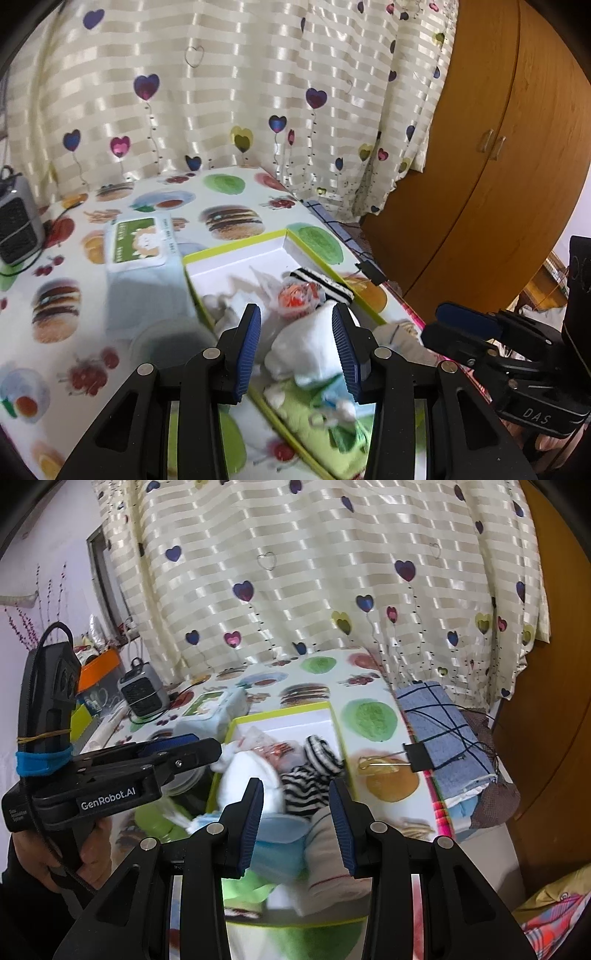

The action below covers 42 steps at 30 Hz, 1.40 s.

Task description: Organize soft objects

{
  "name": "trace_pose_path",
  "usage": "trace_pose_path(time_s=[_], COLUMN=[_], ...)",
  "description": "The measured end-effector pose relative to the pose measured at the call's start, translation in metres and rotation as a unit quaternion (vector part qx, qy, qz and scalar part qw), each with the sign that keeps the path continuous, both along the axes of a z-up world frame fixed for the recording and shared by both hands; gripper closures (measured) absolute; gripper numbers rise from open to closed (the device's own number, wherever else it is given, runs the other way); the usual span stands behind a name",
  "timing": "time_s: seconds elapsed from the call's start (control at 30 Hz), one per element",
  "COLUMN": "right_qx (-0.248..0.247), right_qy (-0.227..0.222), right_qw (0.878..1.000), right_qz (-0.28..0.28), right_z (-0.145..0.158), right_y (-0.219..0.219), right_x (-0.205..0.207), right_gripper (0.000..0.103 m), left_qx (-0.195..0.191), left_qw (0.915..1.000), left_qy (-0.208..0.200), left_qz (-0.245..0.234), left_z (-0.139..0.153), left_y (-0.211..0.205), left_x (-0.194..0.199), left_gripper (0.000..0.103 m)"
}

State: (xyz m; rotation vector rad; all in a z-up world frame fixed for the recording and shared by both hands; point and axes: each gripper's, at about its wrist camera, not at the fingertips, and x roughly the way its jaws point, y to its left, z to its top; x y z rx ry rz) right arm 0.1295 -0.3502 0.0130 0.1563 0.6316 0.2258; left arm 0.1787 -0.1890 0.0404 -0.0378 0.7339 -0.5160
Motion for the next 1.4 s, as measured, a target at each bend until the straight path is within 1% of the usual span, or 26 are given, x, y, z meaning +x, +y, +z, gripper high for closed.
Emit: trace_pose_path(time_s=[0.17,0.2,0.23,0.27,0.5,0.73,1.03,1.23,1.4], right_qx=[-0.008,-0.009,-0.011,-0.012,-0.023,-0.036,-0.041,-0.056,-0.064], right_qy=[0.009,0.011,0.012,0.013,0.013,0.013,0.019,0.017,0.016], right_qw=[1.0,1.0,1.0,1.0,0.999,0.999,0.998,0.998,0.997], right_qz=[0.011,0.013,0.016,0.018,0.024,0.033,0.037,0.04,0.041], right_z=[-0.001,-0.001,-0.002,-0.002,0.0,0.003,-0.001,0.0,-0.001], right_y=[0.014,0.015,0.019,0.021,0.034,0.047,0.06,0.069,0.072], right_x=[-0.012,-0.013,-0.016,-0.019,-0.042,-0.059,-0.077,-0.091,-0.098], right_gripper=[0.064,0.062,0.058,0.056,0.056,0.056,0.056,0.056,0.056], left_qx=[0.004,0.006,0.006,0.007,0.007,0.004,0.012,0.022,0.032], left_qw=[0.9999,0.9998,0.9998,0.9997,0.9992,0.9987,0.9977,0.9967,0.9958], left_qy=[-0.012,-0.014,-0.015,-0.016,-0.02,-0.022,-0.015,-0.014,-0.005], left_qz=[0.011,0.013,0.015,0.018,0.033,0.046,0.065,0.077,0.086], left_z=[0.01,0.012,0.013,0.014,0.018,0.019,0.014,0.011,0.003], left_y=[0.01,0.012,0.013,0.016,0.03,0.041,0.053,0.06,0.064], left_x=[-0.028,-0.034,-0.038,-0.045,-0.076,-0.098,-0.125,-0.14,-0.15], left_gripper=[0.064,0.064,0.064,0.064,0.064,0.064,0.064,0.064,0.064])
